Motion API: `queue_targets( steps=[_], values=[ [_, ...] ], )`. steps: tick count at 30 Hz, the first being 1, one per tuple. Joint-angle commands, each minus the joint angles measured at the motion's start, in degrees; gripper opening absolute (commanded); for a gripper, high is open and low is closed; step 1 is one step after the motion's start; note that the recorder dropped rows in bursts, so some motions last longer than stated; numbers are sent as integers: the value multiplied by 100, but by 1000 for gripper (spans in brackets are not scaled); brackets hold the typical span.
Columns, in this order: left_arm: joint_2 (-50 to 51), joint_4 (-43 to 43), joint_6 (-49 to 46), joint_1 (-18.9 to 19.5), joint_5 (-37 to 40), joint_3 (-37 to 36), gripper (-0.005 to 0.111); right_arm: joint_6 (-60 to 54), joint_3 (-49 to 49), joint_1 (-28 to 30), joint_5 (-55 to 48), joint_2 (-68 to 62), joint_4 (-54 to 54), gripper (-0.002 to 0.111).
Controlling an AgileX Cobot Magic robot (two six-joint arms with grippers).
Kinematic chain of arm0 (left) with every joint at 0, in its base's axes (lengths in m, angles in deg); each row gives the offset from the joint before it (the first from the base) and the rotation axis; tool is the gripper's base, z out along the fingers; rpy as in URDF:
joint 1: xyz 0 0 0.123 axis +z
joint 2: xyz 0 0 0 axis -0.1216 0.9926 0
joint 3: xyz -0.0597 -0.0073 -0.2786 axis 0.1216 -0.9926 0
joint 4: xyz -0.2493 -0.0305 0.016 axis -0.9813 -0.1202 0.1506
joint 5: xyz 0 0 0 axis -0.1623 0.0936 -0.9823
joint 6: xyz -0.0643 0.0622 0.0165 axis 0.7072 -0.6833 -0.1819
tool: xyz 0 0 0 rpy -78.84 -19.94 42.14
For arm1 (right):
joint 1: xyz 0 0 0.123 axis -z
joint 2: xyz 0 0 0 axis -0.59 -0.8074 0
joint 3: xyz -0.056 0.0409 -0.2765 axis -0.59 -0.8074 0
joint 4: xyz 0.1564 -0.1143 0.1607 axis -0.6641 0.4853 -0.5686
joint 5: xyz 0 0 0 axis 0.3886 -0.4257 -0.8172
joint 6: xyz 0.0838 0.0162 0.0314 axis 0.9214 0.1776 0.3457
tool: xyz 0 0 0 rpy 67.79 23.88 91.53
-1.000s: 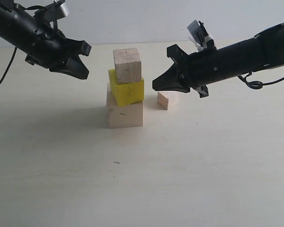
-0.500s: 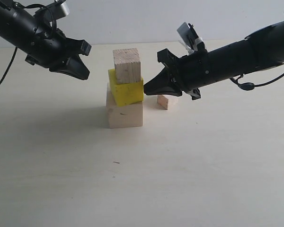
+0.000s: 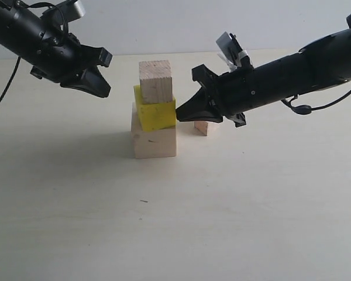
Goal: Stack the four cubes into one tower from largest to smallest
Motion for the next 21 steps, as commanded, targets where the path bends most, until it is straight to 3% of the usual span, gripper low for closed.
queue_targets(
  steps=[1,21],
  values=[
    [-70,-41,-28,4,21,-14,0,-63,32,-27,-68,-10,-53,0],
    [-70,-41,-26,4,57,-14,0,-63,32,-59,-215,-10,-72,0]
  ],
)
